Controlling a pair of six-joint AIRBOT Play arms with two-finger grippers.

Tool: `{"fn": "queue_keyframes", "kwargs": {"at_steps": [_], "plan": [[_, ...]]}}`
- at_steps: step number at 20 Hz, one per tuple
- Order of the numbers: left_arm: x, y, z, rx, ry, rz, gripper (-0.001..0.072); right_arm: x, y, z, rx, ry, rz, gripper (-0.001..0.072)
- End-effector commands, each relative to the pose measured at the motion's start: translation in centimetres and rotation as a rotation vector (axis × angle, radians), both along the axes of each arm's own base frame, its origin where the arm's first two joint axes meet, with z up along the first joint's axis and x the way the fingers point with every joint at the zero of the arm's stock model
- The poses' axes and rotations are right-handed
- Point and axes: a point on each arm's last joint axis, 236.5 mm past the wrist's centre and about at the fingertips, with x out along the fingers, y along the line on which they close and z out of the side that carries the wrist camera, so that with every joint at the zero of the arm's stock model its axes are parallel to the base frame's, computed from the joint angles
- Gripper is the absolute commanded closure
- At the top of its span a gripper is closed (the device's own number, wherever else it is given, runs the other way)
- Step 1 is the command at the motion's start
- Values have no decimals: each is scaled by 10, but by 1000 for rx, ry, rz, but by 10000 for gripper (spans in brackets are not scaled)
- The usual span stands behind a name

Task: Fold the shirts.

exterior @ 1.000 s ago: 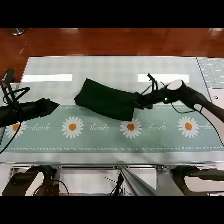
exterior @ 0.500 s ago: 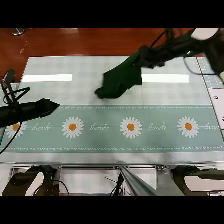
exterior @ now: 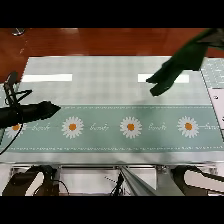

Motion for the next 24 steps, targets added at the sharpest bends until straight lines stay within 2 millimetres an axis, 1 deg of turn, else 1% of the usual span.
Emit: {"fn": "queue_keyframes", "kwargs": {"at_steps": [1,2,3,4,6,9,11,13,15,17,18,19,20,22,23,24], "plan": [[-1,0,-1,0,5,-3,682,-59,-74,-3,-87,137,-182,687],[-1,0,-1,1,5,-4,682,-70,-93,-2,-109,144,-244,687],[-2,-1,-1,6,3,-14,682,-81,-104,-2,-106,149,-293,687],[-2,0,-1,6,3,-14,681,-92,-113,-6,-97,165,-335,687],[-2,0,-1,6,2,-13,681,-120,-132,-25,-75,230,-435,687],[-2,0,-1,20,-11,-33,681,-173,-162,-64,-71,352,-613,688],[-2,0,-1,27,-18,-43,682,-206,-177,-82,-77,398,-724,687],[-2,0,-1,29,-19,-45,682,-243,-190,-99,-83,467,-862,687],[-2,0,-1,29,-19,-45,681,-293,-202,-114,-143,581,-1030,687],[-2,0,-1,29,-19,-45,682,-343,-210,-122,-232,716,-1206,672],[-2,0,-1,29,-19,-45,682,-364,-210,-123,-266,779,-1282,506],[-2,0,-1,29,-19,-45,682,-374,-210,-123,-289,806,-1307,205],[-2,0,-1,29,-19,-45,682,-377,-210,-123,-300,809,-1310,76],[-1,0,-1,28,-23,-42,682,-376,-213,-122,-307,800,-1315,78],[2,1,1,30,-35,-34,682,-370,-217,-122,-310,766,-1307,78],[9,4,5,33,-63,-14,682,-355,-220,-123,-295,702,-1275,80]]}}
